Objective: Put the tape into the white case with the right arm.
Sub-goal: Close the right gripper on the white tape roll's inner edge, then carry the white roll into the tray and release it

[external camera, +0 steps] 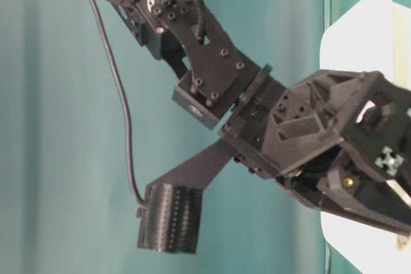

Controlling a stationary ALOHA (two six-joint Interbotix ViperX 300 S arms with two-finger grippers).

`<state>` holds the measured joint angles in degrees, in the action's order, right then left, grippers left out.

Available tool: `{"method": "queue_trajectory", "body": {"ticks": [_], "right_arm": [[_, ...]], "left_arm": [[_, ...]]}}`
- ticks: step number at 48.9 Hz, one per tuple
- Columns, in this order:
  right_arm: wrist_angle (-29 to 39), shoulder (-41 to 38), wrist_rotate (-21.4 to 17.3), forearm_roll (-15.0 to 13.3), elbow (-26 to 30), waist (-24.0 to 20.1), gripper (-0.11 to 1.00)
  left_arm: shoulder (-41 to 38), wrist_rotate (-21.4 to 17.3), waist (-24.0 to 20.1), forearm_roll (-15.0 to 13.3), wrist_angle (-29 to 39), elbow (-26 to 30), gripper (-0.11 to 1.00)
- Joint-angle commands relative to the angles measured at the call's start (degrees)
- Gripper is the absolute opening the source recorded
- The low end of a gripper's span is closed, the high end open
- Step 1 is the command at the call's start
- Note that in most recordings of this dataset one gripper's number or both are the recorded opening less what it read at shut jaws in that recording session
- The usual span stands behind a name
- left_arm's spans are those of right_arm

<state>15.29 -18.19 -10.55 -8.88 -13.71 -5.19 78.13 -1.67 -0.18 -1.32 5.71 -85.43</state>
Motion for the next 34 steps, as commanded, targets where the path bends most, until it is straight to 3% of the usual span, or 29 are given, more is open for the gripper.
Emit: {"method": "queue_trajectory", "body": {"ticks": [1,7,22,34], "right_arm": [[-0.4,2.5,-0.2,-0.2,1.7,1.2,0.03],[-0.4,2.5,-0.1,-0.4,2.5,2.8,0.03],[-0.4,2.4,-0.1,-5.3,4.4,8.4,0.03],[-1.9,2.4,-0.1,-5.6,4.7,15.3,0.03]], "left_arm": [[-0.4,0.0,-0.1,-0.1,-0.5,0.7,0.00],[-0.5,-0.1,-0.1,-0.1,-0.5,0.6,0.00],[-0.4,-0.1,-0.1,-0.1,-0.5,0.6,0.00],[-0.5,-0.1,0.0,-0.1,-0.5,0.6,0.00]]}}
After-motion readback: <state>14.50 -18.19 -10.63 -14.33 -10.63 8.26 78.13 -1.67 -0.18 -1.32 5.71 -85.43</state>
